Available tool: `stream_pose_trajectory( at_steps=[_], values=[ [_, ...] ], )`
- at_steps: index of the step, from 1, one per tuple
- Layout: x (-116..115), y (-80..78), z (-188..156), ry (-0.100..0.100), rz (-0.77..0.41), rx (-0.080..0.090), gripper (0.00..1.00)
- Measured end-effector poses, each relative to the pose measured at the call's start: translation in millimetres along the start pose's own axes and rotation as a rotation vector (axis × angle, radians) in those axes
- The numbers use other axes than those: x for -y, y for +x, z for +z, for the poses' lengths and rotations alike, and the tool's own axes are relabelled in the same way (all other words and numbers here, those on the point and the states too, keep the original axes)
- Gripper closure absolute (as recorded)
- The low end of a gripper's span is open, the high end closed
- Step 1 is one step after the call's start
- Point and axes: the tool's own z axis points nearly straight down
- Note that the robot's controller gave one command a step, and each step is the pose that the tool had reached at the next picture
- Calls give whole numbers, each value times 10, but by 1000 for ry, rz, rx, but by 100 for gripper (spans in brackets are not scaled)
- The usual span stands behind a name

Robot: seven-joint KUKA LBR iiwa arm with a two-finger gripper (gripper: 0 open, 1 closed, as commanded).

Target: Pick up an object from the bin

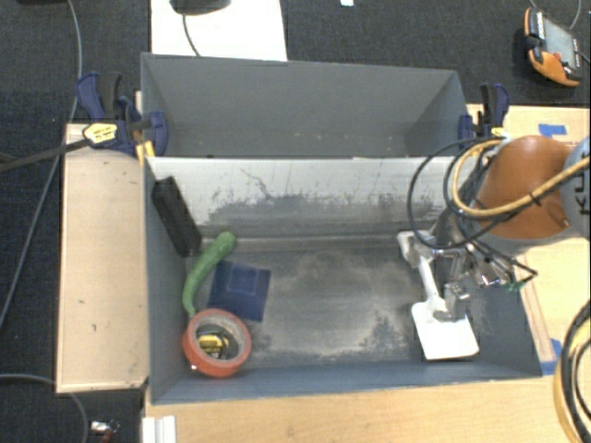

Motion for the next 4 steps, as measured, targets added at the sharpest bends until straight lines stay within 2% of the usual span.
stream_pose_trajectory(
  at_steps=[1,2,3,4],
  values=[
    [89,-119,66,-17,124,-36,0],
    [8,162,90,-20,-21,-33,100],
    [7,163,92,-20,-21,-33,100],
    [7,184,83,-29,-18,-41,100]
  ],
)
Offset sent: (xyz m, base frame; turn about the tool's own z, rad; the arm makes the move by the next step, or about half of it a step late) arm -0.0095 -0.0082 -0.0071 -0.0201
